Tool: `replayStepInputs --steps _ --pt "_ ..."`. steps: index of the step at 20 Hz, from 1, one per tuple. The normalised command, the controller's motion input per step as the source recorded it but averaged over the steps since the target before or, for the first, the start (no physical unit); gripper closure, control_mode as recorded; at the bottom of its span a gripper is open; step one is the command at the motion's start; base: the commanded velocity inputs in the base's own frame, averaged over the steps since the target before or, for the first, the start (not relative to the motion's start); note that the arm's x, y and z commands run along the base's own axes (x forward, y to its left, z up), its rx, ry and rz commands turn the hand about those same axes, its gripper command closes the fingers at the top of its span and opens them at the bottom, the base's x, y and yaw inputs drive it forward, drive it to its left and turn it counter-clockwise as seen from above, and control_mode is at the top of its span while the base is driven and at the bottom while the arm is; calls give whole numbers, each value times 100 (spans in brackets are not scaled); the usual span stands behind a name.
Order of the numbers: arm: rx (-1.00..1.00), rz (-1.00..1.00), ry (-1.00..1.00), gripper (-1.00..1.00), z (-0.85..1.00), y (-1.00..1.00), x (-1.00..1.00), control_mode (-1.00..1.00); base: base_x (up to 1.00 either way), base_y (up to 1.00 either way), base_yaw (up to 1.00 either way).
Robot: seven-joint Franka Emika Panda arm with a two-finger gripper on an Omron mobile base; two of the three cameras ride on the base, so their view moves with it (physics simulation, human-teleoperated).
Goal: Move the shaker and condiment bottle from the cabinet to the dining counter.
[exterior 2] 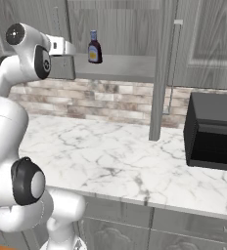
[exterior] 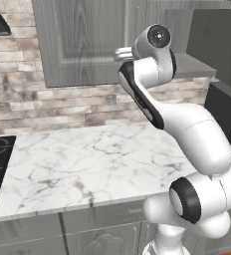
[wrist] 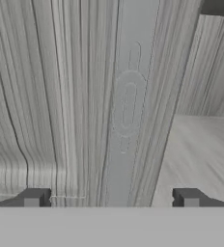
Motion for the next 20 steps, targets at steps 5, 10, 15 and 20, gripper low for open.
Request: replayStepInputs --steps 5,10,15,20 --pt "0 3 0 -100 0 0 48 -100 0 0 0" --pt "0 1 0 -100 0 9 45 -100 0 0 0" --pt "0 1 0 -100 -4 14 44 -100 0 0 0" --pt "0 0 1 100 -21 15 49 -100 0 0 0"
